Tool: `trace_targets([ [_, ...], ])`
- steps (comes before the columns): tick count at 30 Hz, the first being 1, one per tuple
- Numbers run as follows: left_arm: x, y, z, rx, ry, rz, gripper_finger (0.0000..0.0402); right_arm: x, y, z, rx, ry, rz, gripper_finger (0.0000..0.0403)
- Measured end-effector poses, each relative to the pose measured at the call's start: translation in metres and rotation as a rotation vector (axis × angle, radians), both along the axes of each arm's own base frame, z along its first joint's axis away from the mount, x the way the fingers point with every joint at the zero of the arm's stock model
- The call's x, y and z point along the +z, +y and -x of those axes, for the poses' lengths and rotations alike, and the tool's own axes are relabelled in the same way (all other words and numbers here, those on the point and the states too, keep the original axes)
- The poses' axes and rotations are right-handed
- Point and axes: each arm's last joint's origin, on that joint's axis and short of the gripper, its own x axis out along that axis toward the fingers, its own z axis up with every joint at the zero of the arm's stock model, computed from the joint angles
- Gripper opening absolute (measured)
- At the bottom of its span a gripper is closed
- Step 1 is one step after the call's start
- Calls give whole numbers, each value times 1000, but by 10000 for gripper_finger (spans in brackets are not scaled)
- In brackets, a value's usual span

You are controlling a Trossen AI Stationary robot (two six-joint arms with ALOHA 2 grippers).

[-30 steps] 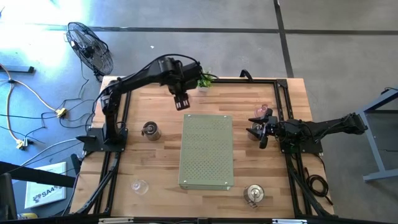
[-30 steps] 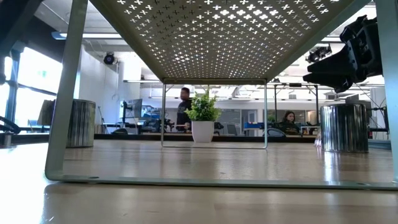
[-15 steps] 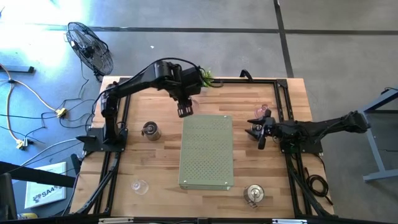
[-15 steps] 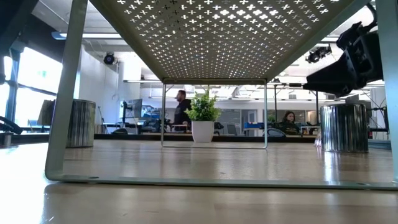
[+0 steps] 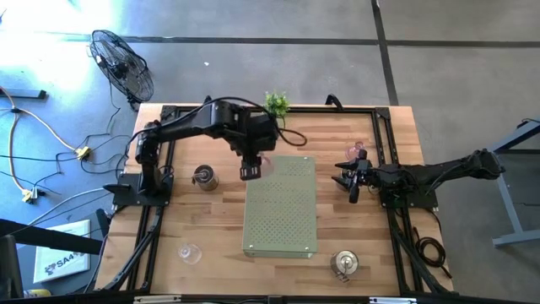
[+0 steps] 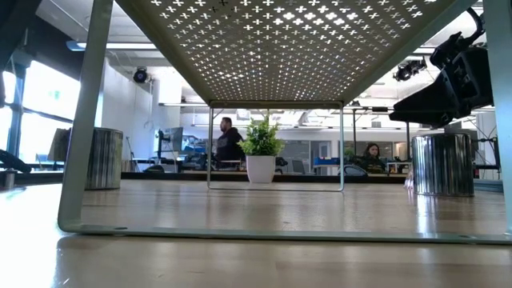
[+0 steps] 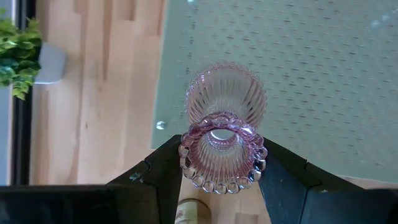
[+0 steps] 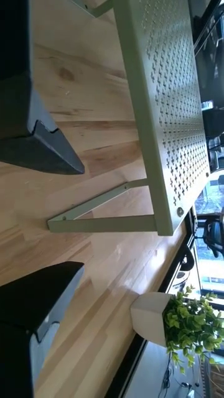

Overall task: Pick & Place candle stick holders
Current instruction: Put the top pink transparent candle holder on the shelf

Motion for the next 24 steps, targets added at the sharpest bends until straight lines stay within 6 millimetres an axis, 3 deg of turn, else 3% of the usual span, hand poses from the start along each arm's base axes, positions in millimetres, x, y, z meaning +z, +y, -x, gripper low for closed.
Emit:
trace_targets([
  [4, -9, -9, -2, -19, 38, -8, 165, 0, 0, 0, 0, 0, 0, 236],
  [12, -37, -4, -6, -15, 143, 3, 165, 0, 0, 0, -2, -3, -7, 236],
  [24, -41, -2, -6, -26, 168, -33, 165, 0, 0, 0, -6, -3, -6, 236],
])
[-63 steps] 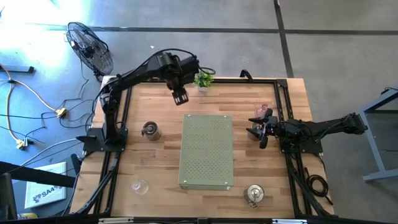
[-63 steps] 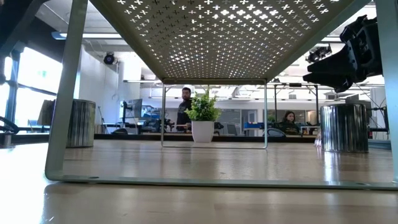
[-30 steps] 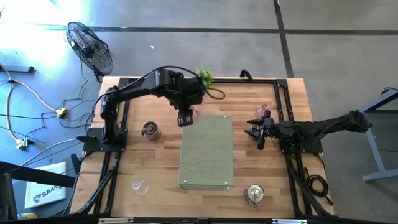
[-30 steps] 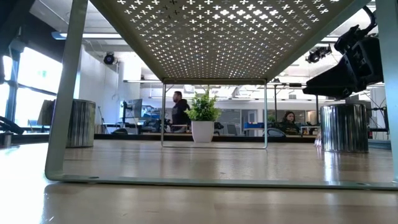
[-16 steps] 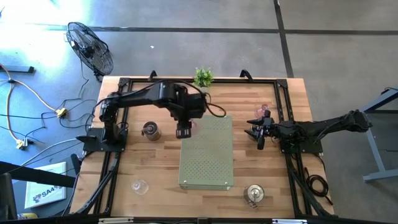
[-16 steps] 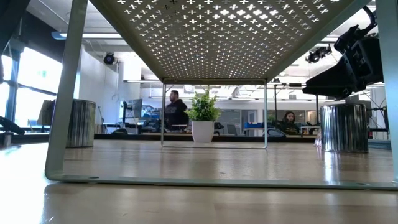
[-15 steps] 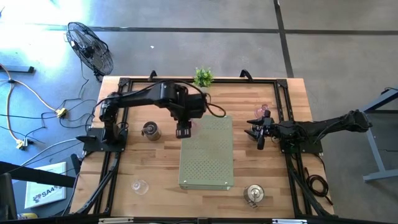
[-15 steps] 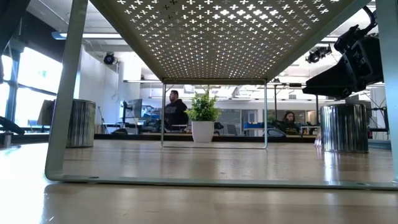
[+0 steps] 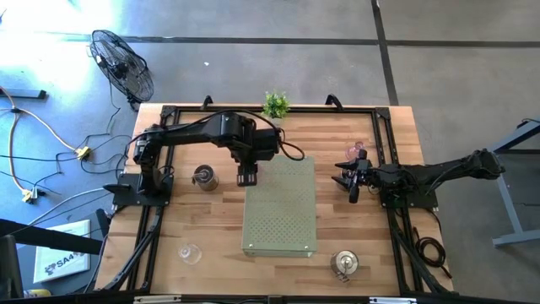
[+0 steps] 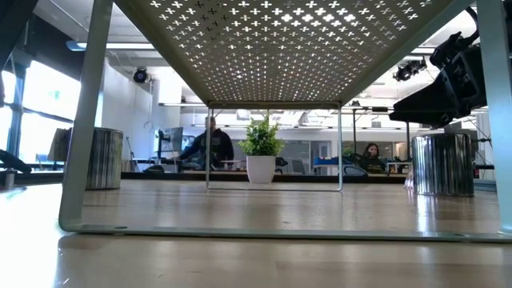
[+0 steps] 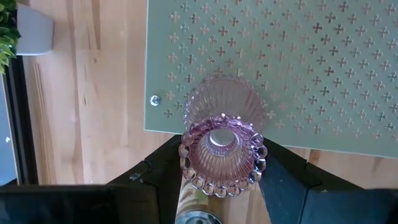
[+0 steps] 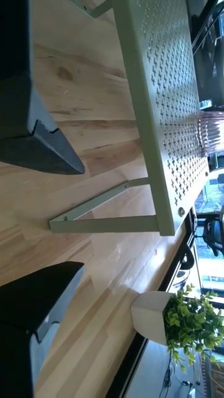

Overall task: Pick & Place candle stick holders
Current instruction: Put the top pink transparent candle holder on the shelf

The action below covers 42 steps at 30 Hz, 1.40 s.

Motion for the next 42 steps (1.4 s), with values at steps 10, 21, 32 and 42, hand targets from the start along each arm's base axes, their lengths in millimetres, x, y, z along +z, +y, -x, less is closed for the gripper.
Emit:
trace_targets([
  [10, 0, -1, -6, -33, -53, 37, 165, 0, 0, 0, 0, 0, 0, 236],
  [21, 0, -2, -9, -67, -83, 62, 165, 0, 0, 0, 0, 0, 0, 236],
  [32, -4, -2, -12, -67, -71, 74, 207, 0, 0, 0, 1, 0, 0, 236],
  [42, -1, -2, -13, -67, -105, 58, 218, -1, 0, 0, 1, 9, 1, 236],
])
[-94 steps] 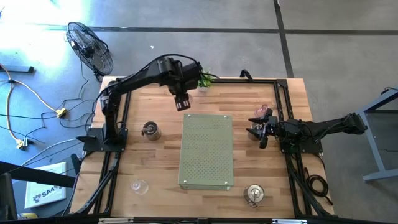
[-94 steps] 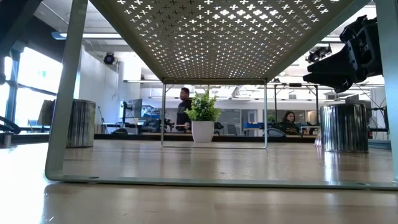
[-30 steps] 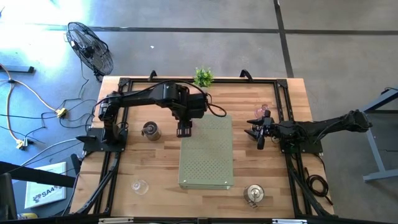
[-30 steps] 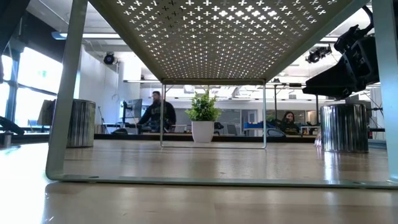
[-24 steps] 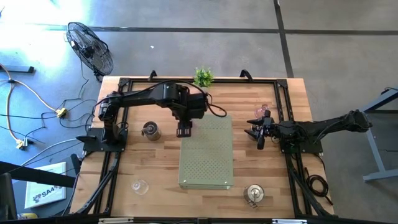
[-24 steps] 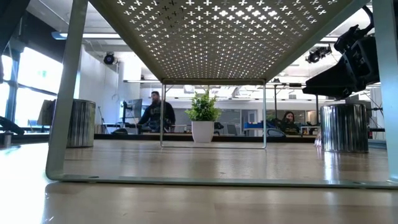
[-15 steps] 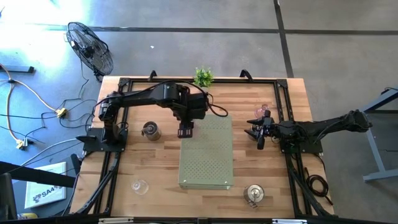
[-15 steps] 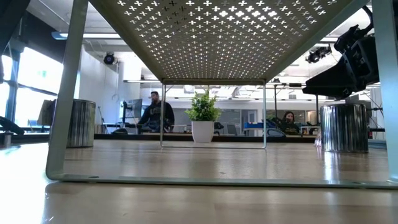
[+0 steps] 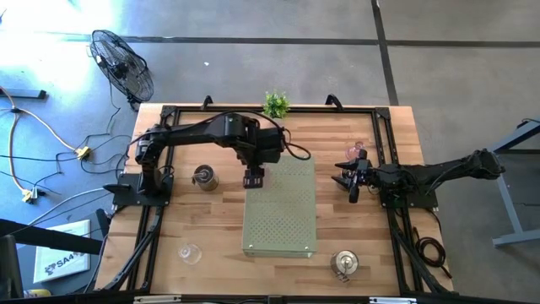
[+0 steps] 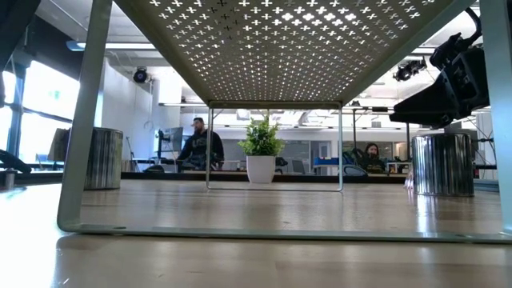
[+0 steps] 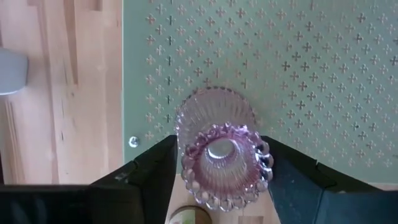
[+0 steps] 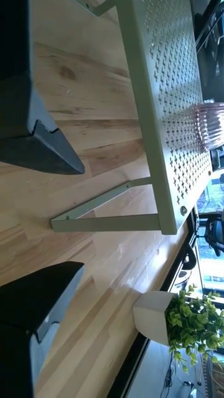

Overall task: Pick & Place candle stick holders
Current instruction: Put the top pink transparent candle holder on the shelf, then put the top right silver scented candle on the shelf

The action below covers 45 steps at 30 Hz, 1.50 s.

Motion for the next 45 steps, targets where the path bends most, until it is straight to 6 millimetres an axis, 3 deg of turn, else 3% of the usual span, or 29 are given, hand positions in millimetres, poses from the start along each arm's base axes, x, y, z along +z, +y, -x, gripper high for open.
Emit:
trace_targets([
  [14, 2, 0, 0, -2, -7, -5, 220, 0, 0, 0, 0, 0, 0, 236],
  [31, 64, -1, 20, -6, -190, -15, 221, 0, 0, 0, 0, 0, 0, 236],
  [45, 71, -2, 34, 3, -171, -10, 221, 1, 0, 0, 2, -19, -21, 236],
])
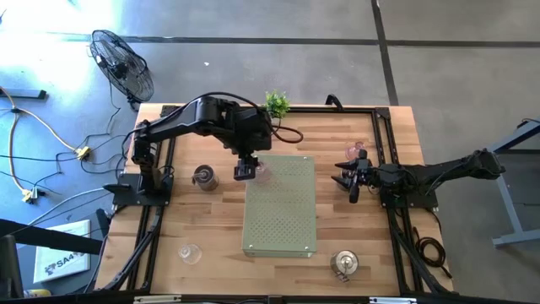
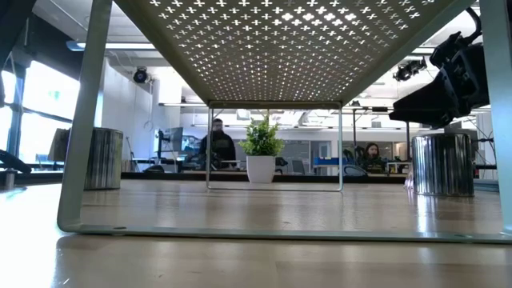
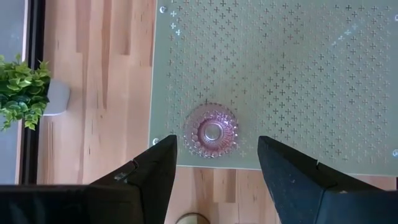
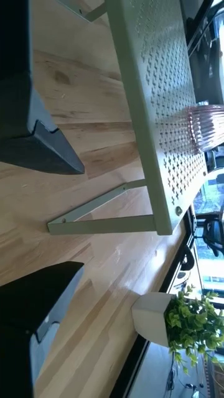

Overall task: Pick & Place candle stick holders
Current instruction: Put the top right silver scented candle on the shelf

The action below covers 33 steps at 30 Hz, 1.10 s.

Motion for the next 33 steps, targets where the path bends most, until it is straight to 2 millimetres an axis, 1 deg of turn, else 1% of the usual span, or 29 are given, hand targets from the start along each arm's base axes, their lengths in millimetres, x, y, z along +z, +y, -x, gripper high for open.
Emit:
trace_targets([
  [6, 0, 0, -1, -2, 1, -1, 221, 1, 0, 0, 5, -8, 6, 236],
  [11, 0, 0, -1, -2, 1, -1, 221, 3, 2, -1, 69, -24, 24, 237],
  [16, 0, 0, -1, -2, 1, -1, 221, 4, 1, -1, 43, -27, 35, 249],
  [19, 0, 0, -1, -2, 1, -1, 221, 4, 1, -1, 26, -27, 39, 267],
  [33, -1, 0, -1, -2, 1, -1, 221, 4, 0, -1, 14, -30, 31, 378],
])
